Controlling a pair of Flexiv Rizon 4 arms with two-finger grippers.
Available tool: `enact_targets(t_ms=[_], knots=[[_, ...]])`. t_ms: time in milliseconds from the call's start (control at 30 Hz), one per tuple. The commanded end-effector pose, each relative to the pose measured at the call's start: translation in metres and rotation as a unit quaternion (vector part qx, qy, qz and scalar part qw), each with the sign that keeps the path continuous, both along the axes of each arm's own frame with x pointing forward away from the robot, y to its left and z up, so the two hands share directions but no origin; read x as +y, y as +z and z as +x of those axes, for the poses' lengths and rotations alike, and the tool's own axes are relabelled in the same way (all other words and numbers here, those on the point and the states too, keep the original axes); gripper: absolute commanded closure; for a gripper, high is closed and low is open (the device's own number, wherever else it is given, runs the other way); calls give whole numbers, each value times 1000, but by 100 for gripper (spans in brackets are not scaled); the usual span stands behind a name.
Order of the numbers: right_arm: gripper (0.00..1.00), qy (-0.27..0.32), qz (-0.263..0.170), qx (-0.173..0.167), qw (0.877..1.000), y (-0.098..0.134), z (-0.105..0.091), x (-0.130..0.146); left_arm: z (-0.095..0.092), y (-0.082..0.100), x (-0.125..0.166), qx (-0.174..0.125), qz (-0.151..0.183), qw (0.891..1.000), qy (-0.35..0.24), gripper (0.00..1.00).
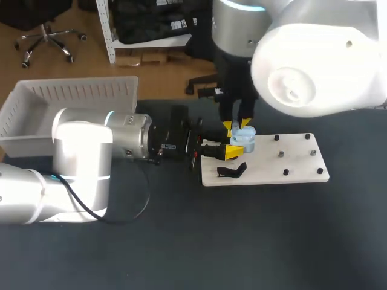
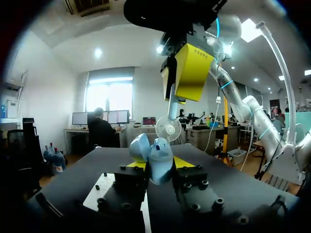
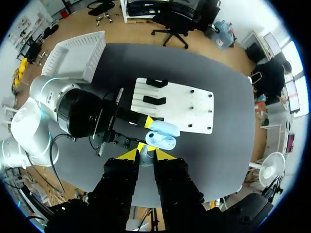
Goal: Pick up each earbud case from the left stands, insert the matching earbuds, close the lid, and place the case in the box.
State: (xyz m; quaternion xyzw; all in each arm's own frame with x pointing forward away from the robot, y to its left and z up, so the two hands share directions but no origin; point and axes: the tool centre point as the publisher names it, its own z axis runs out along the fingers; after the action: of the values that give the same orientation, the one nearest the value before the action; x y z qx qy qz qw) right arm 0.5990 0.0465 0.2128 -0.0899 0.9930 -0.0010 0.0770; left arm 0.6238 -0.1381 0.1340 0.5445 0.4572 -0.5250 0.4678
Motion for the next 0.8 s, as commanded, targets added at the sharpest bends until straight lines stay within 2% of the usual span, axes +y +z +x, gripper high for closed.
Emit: enact_targets(t_ms=[33,133,533,800], knots=[[100,54,-54,20,997,-6,4,9,1,-1,0,0,-1,1000,0,100],[100,63,-79,25,995,-9,2,2,1,-1,0,0,-1,1000,0,100],[100,63,-79,25,995,-9,2,2,1,-1,0,0,-1,1000,0,100],[100,70,-56,38,995,-18,11,-5,1,-1,0,0,-1,1000,0,100]])
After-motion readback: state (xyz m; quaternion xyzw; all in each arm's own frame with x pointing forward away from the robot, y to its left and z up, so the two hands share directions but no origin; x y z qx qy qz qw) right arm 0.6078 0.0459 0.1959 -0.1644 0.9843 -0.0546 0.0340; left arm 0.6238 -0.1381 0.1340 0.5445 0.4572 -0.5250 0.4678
